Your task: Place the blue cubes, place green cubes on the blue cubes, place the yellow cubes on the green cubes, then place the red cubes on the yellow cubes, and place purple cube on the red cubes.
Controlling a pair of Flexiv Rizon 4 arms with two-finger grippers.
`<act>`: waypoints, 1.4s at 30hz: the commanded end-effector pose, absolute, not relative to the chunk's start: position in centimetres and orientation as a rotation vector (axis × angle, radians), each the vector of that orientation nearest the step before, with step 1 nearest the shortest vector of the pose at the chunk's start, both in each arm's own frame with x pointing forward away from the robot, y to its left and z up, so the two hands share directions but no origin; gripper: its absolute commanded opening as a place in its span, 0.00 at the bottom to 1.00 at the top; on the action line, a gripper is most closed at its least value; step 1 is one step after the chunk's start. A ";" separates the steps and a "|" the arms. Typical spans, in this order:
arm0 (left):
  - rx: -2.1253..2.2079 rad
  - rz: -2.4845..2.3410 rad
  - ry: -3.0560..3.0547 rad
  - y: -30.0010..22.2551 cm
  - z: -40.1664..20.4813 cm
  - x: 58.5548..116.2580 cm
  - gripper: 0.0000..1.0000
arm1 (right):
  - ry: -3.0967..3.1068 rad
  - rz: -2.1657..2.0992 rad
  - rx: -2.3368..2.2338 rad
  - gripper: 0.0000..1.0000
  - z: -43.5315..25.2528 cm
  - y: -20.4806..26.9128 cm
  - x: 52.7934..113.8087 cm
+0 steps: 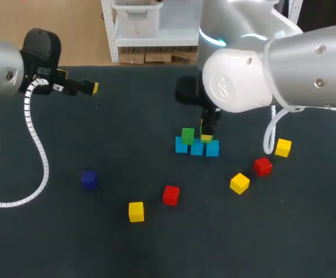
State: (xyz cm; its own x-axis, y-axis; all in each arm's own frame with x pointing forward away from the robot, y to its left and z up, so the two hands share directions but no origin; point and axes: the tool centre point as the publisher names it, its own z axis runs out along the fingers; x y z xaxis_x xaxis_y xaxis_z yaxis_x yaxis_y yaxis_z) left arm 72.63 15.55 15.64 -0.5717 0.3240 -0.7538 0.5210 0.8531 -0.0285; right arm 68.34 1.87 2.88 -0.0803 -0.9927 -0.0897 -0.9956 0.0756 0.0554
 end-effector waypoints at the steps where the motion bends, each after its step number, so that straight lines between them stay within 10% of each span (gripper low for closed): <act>1: 0.618 -0.329 2.220 15.8 15.6 72.7 1.00 | 2.289 0.167 -2.110 0.00 2.7 2.0 68.8; 42: 0.618 -0.329 2.220 15.8 15.6 72.7 1.00 | 2.257 0.166 -2.136 0.00 2.6 1.7 66.8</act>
